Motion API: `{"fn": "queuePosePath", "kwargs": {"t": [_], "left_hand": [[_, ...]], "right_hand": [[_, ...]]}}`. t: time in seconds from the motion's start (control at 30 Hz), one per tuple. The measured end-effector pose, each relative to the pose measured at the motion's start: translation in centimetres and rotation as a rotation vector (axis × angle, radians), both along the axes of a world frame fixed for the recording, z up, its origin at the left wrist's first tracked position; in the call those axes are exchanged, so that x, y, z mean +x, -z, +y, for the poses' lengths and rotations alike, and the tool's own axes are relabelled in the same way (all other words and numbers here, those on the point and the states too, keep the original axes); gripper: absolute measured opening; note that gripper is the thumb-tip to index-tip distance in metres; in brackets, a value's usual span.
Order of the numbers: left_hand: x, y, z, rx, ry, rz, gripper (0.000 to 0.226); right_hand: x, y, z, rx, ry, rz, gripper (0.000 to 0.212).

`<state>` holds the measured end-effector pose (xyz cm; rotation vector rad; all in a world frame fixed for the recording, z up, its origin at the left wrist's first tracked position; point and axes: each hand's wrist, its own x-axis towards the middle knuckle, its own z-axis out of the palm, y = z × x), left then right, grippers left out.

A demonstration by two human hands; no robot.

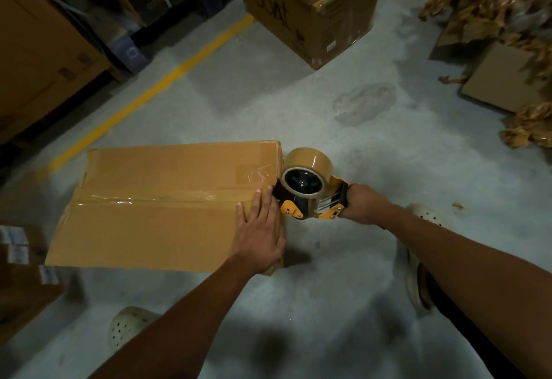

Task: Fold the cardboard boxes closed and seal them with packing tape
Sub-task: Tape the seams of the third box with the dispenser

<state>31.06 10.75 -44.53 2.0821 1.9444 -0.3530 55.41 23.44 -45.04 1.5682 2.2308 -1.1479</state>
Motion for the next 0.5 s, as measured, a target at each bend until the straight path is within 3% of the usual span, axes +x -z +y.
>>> {"fn": "queuePosePath", "kwargs": {"t": [0.13, 0.23, 0.33, 0.5], "left_hand": [[-0.1, 0.1, -0.2, 0.009, -0.003, 0.001, 0.090], [0.1, 0.2, 0.0, 0.022, -0.010, 0.005, 0.089], [0.0, 0.2, -0.1, 0.040, -0.006, 0.002, 0.081], [-0.1, -1.7, 1.6, 0.087, 0.084, 0.086, 0.066]], "right_hand": [[3.2, 1.2, -1.1, -0.025, -0.083, -0.206, 0.021], [5.2, 2.0, -1.8, -0.118, -0.016, -0.226, 0.013], [4.9, 1.5, -1.1, -0.115, 0.141, -0.136, 0.016], [1.7, 2.0, -1.0, -0.318, 0.541, 0.170, 0.018]]}}
